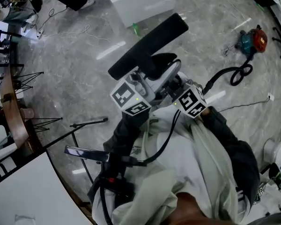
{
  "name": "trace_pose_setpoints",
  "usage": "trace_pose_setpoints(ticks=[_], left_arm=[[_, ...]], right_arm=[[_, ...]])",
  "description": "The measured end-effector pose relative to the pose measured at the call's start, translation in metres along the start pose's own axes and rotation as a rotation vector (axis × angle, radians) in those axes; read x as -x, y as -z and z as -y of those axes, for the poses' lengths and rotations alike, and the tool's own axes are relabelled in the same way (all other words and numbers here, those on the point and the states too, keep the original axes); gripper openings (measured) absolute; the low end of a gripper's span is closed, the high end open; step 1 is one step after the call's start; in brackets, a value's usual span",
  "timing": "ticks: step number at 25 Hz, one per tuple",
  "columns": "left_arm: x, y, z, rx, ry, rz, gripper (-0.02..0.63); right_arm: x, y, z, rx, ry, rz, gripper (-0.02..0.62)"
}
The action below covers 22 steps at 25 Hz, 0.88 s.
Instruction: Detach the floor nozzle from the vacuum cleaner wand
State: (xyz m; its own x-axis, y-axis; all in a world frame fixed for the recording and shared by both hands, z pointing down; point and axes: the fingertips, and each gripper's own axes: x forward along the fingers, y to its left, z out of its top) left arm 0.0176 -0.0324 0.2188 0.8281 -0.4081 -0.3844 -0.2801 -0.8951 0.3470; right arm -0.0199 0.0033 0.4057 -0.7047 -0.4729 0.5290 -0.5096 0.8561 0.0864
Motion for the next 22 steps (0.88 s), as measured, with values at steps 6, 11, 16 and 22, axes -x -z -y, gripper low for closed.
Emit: trace_pose_setpoints(ticks=[6, 11, 16, 22], left_arm=[[-0.001, -0.004, 0.025, -0.043, 0.127, 0.061, 0.074], [0.001, 0.003, -0.002, 0.003, -0.068, 0.027, 0.077], [0.007, 0.007, -0.009, -0.005, -0.146, -0.031, 0.074], [0.01, -0.004, 0.055, -0.076, 0.179, 0.031, 0.075]], right_arm=[[0.019, -0.002, -0.032, 0.044, -0.464, 0.034, 0.038], [0.008, 0.003, -0.02, -0.031, -0.249, -0.003, 0.037], [-0.003, 0.008, 0.003, -0.032, 0.173, -0.017, 0.038], [0.024, -0.003, -0.046, 0.059, -0.301, 0.066, 0.038]])
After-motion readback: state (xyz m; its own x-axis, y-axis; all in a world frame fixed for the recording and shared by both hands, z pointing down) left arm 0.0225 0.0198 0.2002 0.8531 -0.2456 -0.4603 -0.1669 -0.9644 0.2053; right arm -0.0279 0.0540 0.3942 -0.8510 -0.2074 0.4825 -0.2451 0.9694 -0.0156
